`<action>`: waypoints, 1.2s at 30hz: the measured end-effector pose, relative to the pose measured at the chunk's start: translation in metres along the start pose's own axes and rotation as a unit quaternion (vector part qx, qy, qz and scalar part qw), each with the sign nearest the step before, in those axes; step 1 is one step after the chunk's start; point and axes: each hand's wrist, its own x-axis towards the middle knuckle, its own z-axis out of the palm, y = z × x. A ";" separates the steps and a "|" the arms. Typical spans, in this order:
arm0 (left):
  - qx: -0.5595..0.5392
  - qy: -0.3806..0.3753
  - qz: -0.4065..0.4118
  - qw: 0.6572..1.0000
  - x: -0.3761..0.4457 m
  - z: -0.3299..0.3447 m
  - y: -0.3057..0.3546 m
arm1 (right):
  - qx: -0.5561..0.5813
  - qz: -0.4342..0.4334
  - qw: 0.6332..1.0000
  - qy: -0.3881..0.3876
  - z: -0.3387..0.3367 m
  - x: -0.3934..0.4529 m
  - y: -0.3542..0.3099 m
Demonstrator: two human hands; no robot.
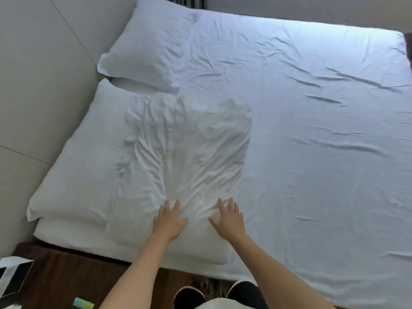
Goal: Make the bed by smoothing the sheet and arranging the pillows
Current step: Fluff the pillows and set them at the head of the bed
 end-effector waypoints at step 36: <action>-0.125 0.148 -0.045 0.980 0.120 -0.249 -0.273 | 0.041 -0.108 0.993 0.002 -0.043 0.119 -0.349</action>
